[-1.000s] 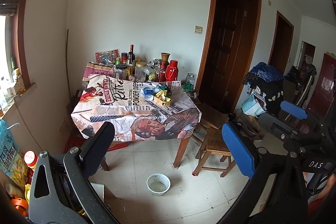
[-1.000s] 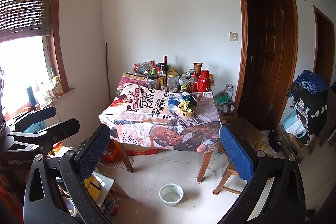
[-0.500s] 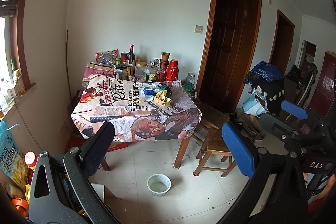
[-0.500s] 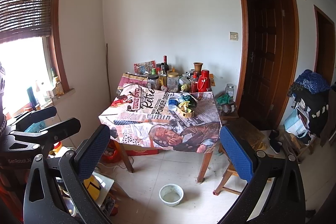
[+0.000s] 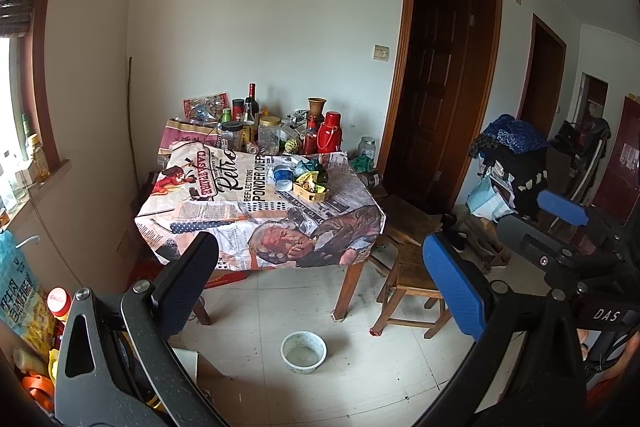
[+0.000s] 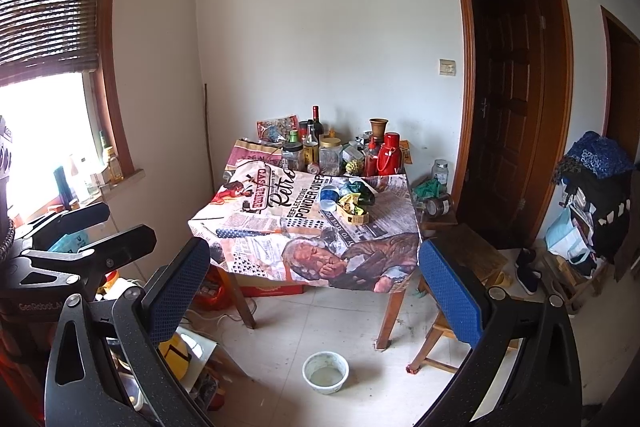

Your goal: Collect trash

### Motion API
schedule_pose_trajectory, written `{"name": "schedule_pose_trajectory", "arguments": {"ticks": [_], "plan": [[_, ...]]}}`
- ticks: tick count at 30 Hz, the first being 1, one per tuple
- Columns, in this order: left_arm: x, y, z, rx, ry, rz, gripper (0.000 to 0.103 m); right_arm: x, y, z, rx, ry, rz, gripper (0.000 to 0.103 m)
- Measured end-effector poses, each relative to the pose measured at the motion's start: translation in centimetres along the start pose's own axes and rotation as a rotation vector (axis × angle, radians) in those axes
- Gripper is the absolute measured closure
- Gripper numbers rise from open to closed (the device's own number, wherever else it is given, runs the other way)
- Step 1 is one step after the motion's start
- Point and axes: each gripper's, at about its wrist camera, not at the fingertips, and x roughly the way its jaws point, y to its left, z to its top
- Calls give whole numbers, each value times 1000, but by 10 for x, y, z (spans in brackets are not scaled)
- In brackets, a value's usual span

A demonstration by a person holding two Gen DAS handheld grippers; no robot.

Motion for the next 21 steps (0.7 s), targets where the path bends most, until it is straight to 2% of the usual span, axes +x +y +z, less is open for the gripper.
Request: {"name": "schedule_pose_trajectory", "arguments": {"ticks": [14,21], "plan": [[30,-29,2,9,21,13,0,19,-28,0,14,13,-8,0],[71,-38,15,5,62,-6,0,44,-48,5,31,33,-22,0]]}}
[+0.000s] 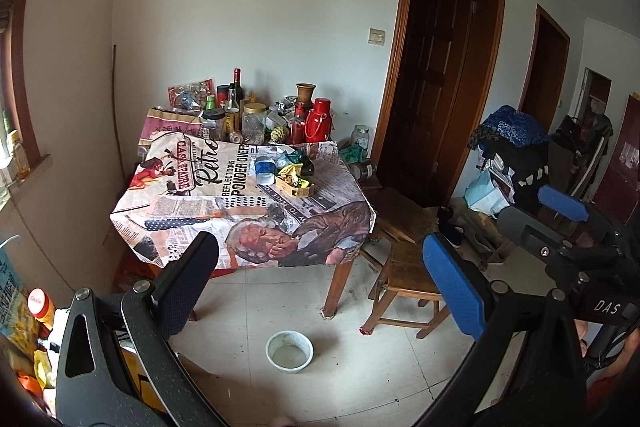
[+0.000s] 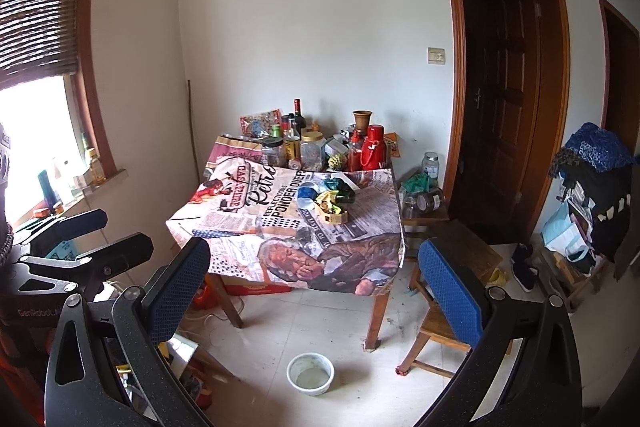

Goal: Collect trash
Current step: 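Move both grippers toward the blue cup and snack wrapper on the table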

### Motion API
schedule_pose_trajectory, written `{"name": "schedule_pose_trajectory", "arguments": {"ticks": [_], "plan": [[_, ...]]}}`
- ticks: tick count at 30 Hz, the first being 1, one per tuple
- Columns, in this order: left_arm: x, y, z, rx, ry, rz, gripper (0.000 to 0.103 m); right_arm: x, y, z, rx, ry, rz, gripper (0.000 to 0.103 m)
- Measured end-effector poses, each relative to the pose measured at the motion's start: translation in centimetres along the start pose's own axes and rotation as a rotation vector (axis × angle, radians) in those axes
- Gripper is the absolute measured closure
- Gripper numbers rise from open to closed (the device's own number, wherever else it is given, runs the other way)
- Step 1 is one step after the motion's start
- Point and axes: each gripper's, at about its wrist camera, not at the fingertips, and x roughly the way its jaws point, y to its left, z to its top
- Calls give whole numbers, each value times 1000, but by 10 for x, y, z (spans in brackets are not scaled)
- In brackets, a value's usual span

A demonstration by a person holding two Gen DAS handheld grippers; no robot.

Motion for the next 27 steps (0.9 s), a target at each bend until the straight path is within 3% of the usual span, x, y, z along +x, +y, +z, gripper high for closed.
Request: {"name": "schedule_pose_trajectory", "arguments": {"ticks": [9,15,19,27], "plan": [[83,21,32,7,15,-16,0,74,-7,17,14,33,-53,0],[146,57,81,0,10,-2,0,128,-3,47,33,55,-92,0],[185,80,110,46,-2,-4,0,164,-3,63,71,67,-140,0],[257,120,128,16,53,-10,0,245,-9,81,118,155,-184,0]]}}
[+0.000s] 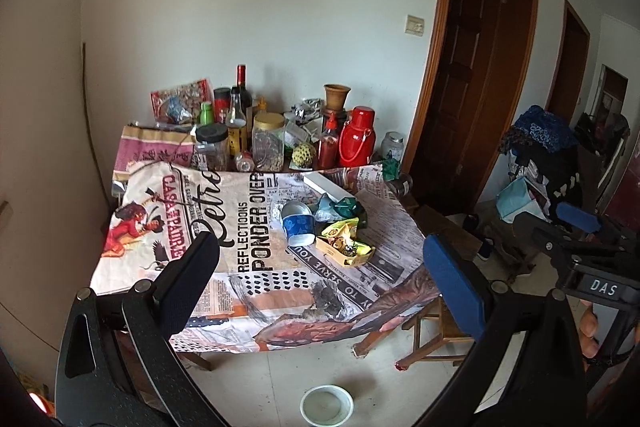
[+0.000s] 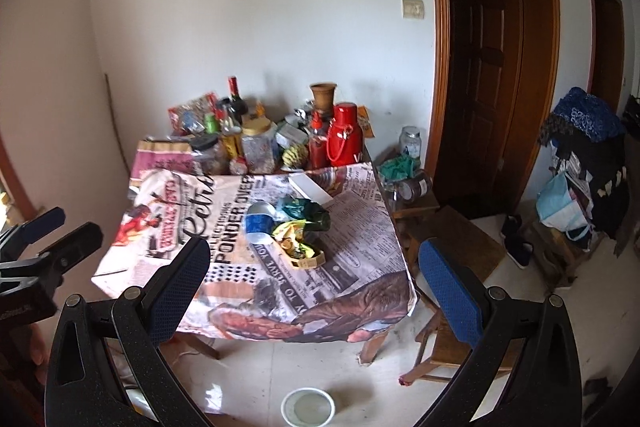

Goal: Collect trash
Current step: 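Move both grippers toward the blue cup and snack wrapper on the table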

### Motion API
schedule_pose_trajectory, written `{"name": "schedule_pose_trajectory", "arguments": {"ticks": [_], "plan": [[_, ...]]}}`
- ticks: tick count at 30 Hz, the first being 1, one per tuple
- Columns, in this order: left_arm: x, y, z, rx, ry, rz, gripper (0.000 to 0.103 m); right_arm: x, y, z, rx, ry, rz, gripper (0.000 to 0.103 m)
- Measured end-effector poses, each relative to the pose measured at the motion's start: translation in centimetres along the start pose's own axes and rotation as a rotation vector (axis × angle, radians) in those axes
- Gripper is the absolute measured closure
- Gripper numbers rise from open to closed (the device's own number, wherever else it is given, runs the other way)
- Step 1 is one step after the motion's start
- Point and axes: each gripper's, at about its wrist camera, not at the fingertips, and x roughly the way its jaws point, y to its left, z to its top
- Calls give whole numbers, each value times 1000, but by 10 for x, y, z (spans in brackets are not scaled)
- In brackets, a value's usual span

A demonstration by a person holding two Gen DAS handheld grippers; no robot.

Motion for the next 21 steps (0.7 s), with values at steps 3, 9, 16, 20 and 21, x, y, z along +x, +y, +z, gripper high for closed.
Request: {"name": "schedule_pose_trajectory", "arguments": {"ticks": [3,9,16,20,21], "plan": [[32,10,3,-13,38,0,0,34,2,8,-19,38,-24,0],[105,23,0,-38,161,39,13,107,2,7,-56,173,19,0],[188,39,-7,-161,296,105,14,195,-12,4,-53,360,155,1],[234,44,-7,-196,380,185,14,244,-18,12,-100,434,184,2],[243,46,-8,-215,394,197,14,257,-18,13,-113,452,199,2]]}}
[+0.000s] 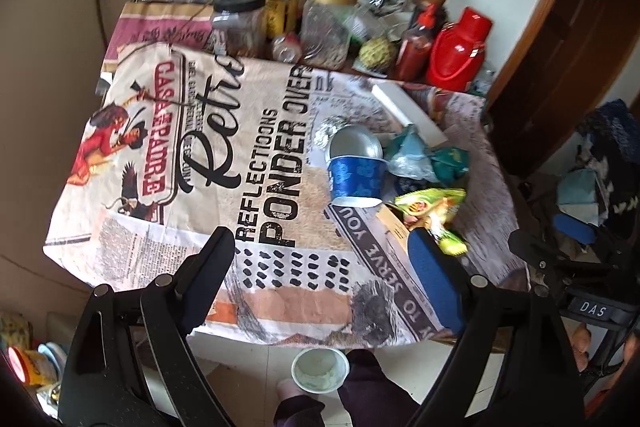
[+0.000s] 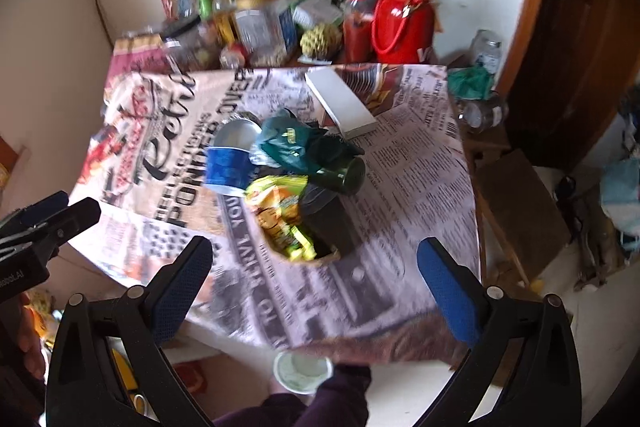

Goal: Collect trash
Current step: 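Move both grippers toward the blue cup and snack wrapper on the table, then grasp the blue paper cup with left gripper while right gripper grasps the yellow snack wrapper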

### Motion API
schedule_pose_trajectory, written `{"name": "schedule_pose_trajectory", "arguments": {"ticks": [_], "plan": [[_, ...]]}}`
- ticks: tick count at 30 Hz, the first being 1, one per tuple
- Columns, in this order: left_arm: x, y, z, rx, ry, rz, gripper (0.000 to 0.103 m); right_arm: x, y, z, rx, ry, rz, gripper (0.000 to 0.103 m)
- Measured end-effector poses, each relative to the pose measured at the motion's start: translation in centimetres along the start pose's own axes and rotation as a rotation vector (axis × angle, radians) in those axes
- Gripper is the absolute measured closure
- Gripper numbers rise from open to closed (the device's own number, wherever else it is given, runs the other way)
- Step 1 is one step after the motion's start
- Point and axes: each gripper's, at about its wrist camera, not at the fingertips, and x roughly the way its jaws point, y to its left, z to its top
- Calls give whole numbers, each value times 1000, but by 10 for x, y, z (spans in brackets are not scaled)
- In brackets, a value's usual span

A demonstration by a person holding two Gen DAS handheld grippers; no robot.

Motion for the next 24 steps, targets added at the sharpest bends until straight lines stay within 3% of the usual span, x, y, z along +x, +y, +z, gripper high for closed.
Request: {"name": "schedule_pose_trajectory", "arguments": {"ticks": [5,12,19,24], "plan": [[37,-1,11,-73,71,28,14,51,2,16,-91,101,89,12],[65,0,18,-109,121,81,14,100,0,30,-123,195,172,40],[91,-1,23,-164,179,70,14,97,3,41,-201,211,225,79],[108,-11,33,-138,205,47,14,77,-1,48,-203,166,252,84]]}}
